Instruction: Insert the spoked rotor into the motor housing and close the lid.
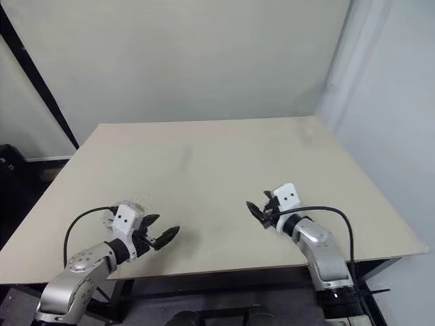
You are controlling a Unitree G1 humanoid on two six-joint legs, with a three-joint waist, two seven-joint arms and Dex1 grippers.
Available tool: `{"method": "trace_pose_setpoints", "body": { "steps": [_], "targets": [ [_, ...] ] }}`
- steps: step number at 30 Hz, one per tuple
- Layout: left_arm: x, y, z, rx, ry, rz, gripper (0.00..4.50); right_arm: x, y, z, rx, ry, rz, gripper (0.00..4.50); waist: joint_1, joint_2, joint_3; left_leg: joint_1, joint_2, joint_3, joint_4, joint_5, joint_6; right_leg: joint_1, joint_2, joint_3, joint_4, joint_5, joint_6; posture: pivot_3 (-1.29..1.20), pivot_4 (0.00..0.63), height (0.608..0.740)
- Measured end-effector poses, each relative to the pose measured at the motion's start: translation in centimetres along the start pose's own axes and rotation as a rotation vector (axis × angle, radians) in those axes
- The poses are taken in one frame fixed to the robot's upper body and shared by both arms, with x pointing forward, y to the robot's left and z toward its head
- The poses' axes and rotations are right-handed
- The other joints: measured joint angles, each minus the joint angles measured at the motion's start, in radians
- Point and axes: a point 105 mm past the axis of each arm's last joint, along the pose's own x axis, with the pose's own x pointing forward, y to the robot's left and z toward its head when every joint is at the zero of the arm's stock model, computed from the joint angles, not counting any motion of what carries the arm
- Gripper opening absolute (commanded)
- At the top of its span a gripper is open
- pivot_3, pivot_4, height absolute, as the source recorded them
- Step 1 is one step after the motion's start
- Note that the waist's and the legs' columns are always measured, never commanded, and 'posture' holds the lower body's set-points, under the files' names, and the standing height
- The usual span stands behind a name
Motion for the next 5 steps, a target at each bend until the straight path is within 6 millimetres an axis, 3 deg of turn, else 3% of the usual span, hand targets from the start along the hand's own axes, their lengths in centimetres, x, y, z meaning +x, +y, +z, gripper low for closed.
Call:
{"method": "trace_pose_setpoints", "body": {
  "steps": [5],
  "targets": [
    [0.54, 0.29, 0.77, 0.009, -0.027, 0.016, 4.49, -0.29, 0.21, -0.68, 0.019, 0.013, -0.006, 3.62, 0.0, 0.0, 0.0, 0.0, 0.0, 0.0, 0.0, 0.0, 0.0, 0.0, 0.0, 0.0, 0.0, 0.0, 0.0, 0.0, 0.0, 0.74]
  ]
}}
